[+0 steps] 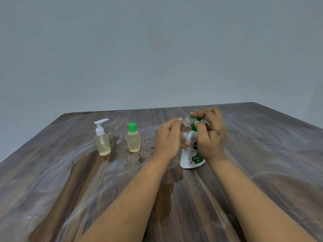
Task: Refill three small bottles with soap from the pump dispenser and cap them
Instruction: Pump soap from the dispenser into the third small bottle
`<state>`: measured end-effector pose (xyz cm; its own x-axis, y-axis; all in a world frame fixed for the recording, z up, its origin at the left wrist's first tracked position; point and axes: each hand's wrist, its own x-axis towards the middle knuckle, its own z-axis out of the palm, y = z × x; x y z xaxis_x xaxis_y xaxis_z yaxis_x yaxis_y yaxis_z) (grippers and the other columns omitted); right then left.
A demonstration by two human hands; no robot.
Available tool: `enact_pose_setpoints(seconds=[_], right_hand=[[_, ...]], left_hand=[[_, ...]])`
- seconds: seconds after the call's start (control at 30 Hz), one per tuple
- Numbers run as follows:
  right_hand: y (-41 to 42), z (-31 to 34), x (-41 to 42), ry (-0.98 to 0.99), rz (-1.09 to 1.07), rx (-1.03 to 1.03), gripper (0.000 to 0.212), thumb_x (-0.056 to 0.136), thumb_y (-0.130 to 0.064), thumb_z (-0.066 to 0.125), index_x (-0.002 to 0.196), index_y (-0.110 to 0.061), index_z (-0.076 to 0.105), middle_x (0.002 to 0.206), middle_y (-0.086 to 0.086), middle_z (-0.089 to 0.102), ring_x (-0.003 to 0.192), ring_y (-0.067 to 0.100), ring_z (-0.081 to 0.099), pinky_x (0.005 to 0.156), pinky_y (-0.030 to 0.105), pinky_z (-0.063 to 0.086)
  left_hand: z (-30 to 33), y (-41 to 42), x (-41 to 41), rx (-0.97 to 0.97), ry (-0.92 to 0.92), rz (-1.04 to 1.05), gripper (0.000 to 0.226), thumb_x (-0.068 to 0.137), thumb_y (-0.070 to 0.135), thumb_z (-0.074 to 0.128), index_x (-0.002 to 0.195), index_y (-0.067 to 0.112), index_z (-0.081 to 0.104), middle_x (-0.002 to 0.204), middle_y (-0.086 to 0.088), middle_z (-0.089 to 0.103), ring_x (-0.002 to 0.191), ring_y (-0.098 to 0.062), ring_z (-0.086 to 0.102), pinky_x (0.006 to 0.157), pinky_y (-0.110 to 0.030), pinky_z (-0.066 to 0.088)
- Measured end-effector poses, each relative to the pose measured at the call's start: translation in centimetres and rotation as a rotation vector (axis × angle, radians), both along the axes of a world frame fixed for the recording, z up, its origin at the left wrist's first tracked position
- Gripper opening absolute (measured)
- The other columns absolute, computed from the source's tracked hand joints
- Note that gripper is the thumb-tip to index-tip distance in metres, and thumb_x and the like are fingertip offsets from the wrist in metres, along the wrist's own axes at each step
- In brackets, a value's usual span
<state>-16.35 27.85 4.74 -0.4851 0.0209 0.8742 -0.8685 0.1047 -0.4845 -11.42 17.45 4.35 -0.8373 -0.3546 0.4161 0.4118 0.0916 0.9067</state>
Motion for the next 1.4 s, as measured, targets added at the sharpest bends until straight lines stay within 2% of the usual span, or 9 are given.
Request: enact_pose_setpoints(seconds=[0.13, 0.3, 0.47, 0.63, 1.0, 1.2, 1.4], right_hand=[[0.17, -0.1, -0.05, 0.039, -0.011, 0.028, 0.034, 0.079, -0.019, 0.045, 0.099, -0.004, 0.069, 0.099, 0.005, 0.057, 0.092, -0.006, 0.052, 0.078, 0.011, 0.041], [0.03, -0.07, -0.08, 0.008, 0.008, -0.005, 0.031, 0.08, -0.02, 0.046, 0.089, -0.004, 0.07, 0.094, 0.008, 0.059, 0.089, -0.006, 0.054, 0.076, 0.009, 0.041], [-0.01, -0.05, -0.27, -0.03, 0.013, -0.028, 0.028, 0.078, -0.018, 0.046, 0.084, -0.006, 0.071, 0.088, 0.002, 0.055, 0.082, -0.005, 0.054, 0.07, 0.009, 0.04], [0.24, -0.2, -0.14, 0.019, -0.001, 0.006, 0.033, 0.079, -0.019, 0.045, 0.098, -0.006, 0.069, 0.099, 0.004, 0.058, 0.093, -0.003, 0.055, 0.077, 0.015, 0.045], [0.01, -0.14, -0.28, -0.016, -0.016, -0.018, 0.03, 0.078, -0.017, 0.046, 0.087, -0.006, 0.072, 0.093, 0.004, 0.059, 0.088, -0.007, 0.055, 0.074, 0.009, 0.042], [0.13, -0.22, -0.19, 0.035, -0.013, 0.013, 0.032, 0.079, -0.017, 0.046, 0.098, -0.006, 0.069, 0.099, 0.005, 0.058, 0.093, 0.0, 0.055, 0.078, 0.017, 0.045], [0.02, -0.17, -0.17, 0.011, -0.021, -0.003, 0.027, 0.079, -0.009, 0.047, 0.091, -0.005, 0.071, 0.096, 0.002, 0.058, 0.09, -0.005, 0.055, 0.076, 0.012, 0.043]], left_hand=[[0.05, 0.0, 0.06, 0.0, 0.004, 0.004, 0.033, 0.103, 0.019, 0.041, 0.082, 0.007, 0.064, 0.063, -0.008, 0.062, 0.044, -0.021, 0.058, 0.043, -0.022, 0.045], [0.02, -0.1, 0.0, -0.013, 0.01, 0.013, 0.035, 0.103, 0.02, 0.04, 0.084, 0.002, 0.064, 0.06, -0.005, 0.062, 0.043, -0.019, 0.058, 0.043, -0.022, 0.044], [-0.1, -0.1, -0.08, -0.013, 0.003, 0.007, 0.035, 0.102, 0.021, 0.041, 0.081, 0.009, 0.065, 0.053, -0.002, 0.062, 0.043, -0.018, 0.059, 0.042, -0.02, 0.044], [-0.09, -0.09, -0.07, -0.01, 0.019, -0.002, 0.036, 0.102, 0.021, 0.041, 0.076, 0.015, 0.064, 0.055, -0.001, 0.063, 0.044, -0.018, 0.059, 0.042, -0.02, 0.044], [-0.17, -0.13, -0.2, -0.003, 0.01, 0.003, 0.035, 0.102, 0.022, 0.042, 0.078, 0.009, 0.063, 0.051, -0.001, 0.061, 0.042, -0.016, 0.058, 0.041, -0.019, 0.044], [-0.26, -0.16, -0.19, -0.018, 0.025, 0.006, 0.035, 0.101, 0.024, 0.042, 0.075, 0.014, 0.063, 0.054, -0.002, 0.062, 0.044, -0.018, 0.06, 0.041, -0.02, 0.045], [-0.34, -0.26, -0.39, -0.03, 0.015, 0.021, 0.037, 0.101, 0.025, 0.042, 0.079, 0.005, 0.063, 0.052, -0.002, 0.061, 0.043, -0.018, 0.06, 0.041, -0.02, 0.044]])
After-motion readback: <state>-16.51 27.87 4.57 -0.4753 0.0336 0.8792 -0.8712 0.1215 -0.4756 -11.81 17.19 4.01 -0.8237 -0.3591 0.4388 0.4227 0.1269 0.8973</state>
